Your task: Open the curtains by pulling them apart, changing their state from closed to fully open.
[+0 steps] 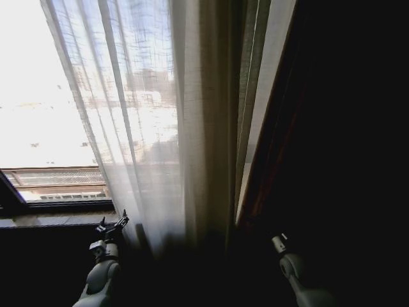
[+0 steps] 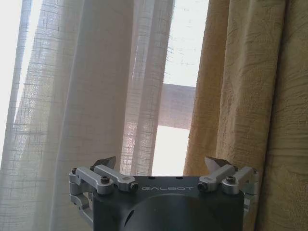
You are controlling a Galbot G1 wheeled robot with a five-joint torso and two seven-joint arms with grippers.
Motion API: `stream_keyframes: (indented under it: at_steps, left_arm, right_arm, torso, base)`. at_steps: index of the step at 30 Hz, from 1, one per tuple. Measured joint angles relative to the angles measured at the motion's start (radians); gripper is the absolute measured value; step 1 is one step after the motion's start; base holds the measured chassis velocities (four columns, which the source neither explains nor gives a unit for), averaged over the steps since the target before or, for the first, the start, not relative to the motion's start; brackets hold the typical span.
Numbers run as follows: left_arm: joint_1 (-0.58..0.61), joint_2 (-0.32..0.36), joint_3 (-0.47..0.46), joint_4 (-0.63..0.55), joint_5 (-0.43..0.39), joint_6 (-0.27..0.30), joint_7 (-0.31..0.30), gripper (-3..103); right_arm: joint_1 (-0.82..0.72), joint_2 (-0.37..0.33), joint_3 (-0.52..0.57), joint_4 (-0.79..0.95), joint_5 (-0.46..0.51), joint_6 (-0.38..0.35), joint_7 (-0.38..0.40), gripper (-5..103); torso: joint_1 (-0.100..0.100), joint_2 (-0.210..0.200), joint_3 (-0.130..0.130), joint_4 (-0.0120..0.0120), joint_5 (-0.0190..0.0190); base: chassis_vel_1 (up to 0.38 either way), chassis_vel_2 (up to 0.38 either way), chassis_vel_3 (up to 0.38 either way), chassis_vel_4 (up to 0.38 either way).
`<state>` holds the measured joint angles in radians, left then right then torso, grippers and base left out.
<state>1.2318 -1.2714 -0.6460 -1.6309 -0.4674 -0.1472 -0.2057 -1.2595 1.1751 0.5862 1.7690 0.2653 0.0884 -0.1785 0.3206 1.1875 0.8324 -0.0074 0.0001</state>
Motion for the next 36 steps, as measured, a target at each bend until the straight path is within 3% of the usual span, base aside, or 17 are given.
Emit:
stream_keyframes:
  at_steps: [17,36]
  left_arm:
    - [0.0,0.0,0.0,0.0,0.0,0.0,0.0,100]
    - [0.0,0.0,0.0,0.0,0.0,0.0,0.0,100]
  right_arm:
    - [-0.006,-0.008,0.001,0.02,0.007,0.003,-0.004,100]
    - [0.004,-0.006,-0.007,0.021,0.006,0.006,-0.027,100]
  torso:
    - [0.0,0.0,0.0,-0.0001,0.0001]
    - [0.0,0.0,0.0,0.0003,0.0001]
  base:
    - [0.148,0.102,-0.149,-0.117]
    - [0.33,0.342,-0.342,-0.332]
